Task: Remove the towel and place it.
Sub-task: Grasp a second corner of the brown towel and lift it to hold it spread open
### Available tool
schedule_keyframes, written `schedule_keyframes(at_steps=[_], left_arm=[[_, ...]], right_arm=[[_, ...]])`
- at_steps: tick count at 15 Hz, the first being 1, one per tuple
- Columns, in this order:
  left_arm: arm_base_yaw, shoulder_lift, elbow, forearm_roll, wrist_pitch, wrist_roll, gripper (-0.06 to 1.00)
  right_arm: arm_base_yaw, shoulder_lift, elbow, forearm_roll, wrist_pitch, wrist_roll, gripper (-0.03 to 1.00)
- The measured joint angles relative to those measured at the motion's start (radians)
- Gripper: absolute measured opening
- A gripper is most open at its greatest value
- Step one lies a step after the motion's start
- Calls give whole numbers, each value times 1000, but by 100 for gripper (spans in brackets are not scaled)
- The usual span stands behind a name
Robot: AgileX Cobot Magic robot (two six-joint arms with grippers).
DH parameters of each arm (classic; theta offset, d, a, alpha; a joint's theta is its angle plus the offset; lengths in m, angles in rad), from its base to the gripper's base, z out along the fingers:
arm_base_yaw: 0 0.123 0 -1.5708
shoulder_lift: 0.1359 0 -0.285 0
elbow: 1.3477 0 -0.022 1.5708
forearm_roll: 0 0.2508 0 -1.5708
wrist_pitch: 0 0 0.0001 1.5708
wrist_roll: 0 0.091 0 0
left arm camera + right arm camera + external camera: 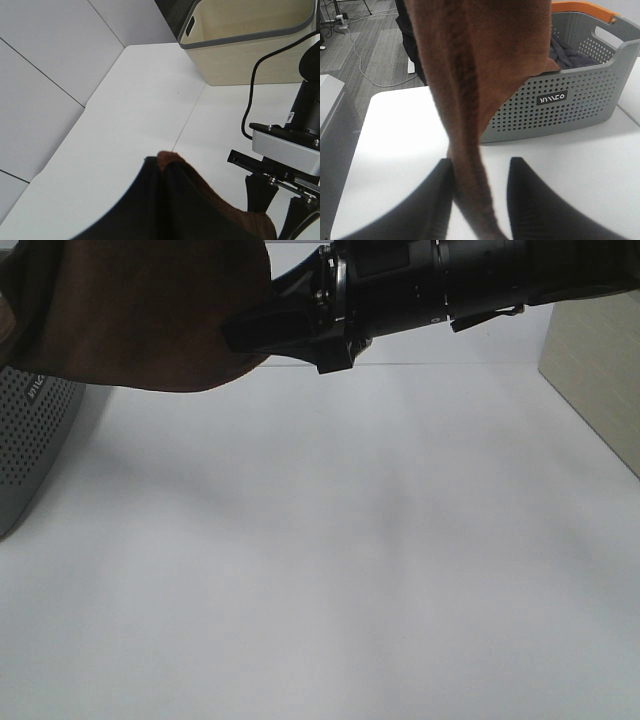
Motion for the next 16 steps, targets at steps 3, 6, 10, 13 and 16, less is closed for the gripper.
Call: schedule_keyframes(at_steps=[3, 6, 10, 13, 16], left_arm=[[0, 0, 0, 0, 0, 0, 0], [0, 0, 0, 0, 0, 0, 0], [0, 9, 0, 0, 1, 0, 0], [0, 41, 0, 0, -12, 26, 0], [0, 74, 0, 1, -87, 64, 0]], right_arm=[[0, 0, 0, -34, 0, 24, 1], [0, -7, 0, -50, -47, 151, 1], [0, -86, -17, -232, -152, 416, 1], [0, -139, -145, -634, -122, 917, 1], [0, -144, -413, -1124, 106, 1423, 1]])
